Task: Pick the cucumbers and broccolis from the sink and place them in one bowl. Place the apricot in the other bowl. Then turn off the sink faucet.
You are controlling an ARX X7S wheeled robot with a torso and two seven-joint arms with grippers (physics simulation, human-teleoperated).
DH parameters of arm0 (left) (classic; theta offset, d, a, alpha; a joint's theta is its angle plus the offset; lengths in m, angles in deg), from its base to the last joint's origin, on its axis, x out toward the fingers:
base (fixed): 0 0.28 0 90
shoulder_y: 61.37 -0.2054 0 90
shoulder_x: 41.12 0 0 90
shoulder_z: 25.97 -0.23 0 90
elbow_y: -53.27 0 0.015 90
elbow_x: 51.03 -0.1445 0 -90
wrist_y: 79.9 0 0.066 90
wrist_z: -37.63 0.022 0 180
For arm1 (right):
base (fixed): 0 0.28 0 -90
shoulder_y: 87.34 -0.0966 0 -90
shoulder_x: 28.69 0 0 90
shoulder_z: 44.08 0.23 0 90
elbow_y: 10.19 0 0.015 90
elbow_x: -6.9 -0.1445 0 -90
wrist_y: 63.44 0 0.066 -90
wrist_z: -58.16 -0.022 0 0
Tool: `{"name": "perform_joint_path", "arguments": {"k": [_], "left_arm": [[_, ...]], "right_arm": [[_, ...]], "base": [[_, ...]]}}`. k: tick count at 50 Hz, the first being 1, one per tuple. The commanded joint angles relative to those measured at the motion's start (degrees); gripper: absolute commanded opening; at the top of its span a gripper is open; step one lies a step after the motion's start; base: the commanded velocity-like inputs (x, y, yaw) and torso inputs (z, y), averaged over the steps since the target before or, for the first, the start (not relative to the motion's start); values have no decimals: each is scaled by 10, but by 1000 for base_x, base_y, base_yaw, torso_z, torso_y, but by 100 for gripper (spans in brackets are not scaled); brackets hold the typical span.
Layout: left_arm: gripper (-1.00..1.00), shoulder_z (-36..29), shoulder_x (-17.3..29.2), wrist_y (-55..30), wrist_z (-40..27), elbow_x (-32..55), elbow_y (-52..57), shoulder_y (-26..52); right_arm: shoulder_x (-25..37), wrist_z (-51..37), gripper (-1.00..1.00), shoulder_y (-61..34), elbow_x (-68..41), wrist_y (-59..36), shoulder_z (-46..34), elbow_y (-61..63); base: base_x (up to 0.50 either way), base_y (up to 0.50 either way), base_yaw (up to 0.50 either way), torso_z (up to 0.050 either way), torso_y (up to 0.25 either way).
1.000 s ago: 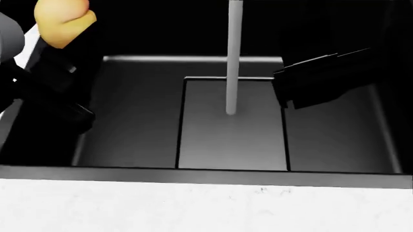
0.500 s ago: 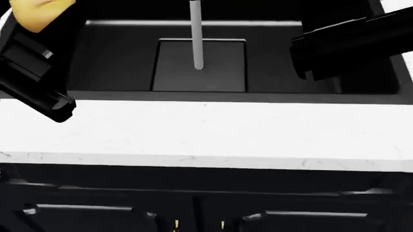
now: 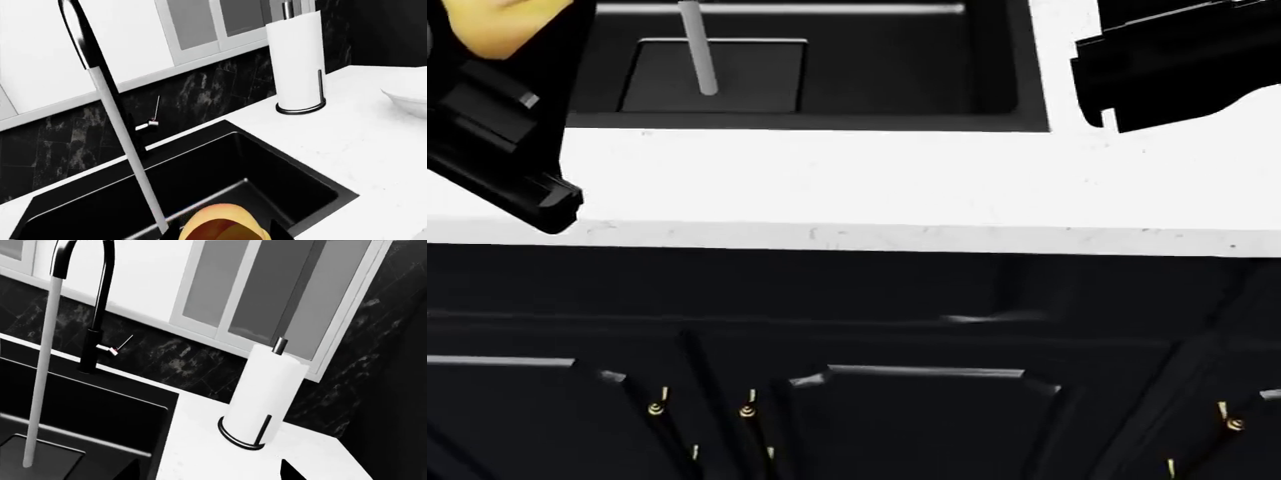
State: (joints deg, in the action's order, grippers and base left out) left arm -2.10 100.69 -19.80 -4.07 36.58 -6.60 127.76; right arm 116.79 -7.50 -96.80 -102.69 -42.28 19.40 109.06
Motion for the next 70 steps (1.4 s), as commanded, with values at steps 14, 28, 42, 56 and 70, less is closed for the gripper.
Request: {"name": "perform_joint_path", "arguments": {"k": [14, 28, 42, 56, 70], "left_arm": [[-100, 17, -21, -1, 23, -8, -30, 8], [-100, 17, -20, -1, 23, -12, -33, 3], [-100, 17, -29, -19, 18, -12, -39, 21], [-100, 25, -46, -39, 20, 1, -52, 55], [-100, 26, -51, -48, 15, 7, -42, 63]], "right_arm": [[-14, 25, 100, -18, 36, -8, 7, -17], [-10, 31, 100, -8, 48, -8, 1, -15], [-7, 35, 100, -18, 60, -6, 0, -27], [-6, 32, 100, -46, 61, -11, -1, -29], [-4, 29, 100, -59, 55, -10, -2, -25]], "base": [[-178, -476, 0, 0, -1], [-178, -477, 0, 0, 0], [-140, -377, 0, 0, 0], [467, -134, 0, 0, -1], [361, -297, 0, 0, 0]]}}
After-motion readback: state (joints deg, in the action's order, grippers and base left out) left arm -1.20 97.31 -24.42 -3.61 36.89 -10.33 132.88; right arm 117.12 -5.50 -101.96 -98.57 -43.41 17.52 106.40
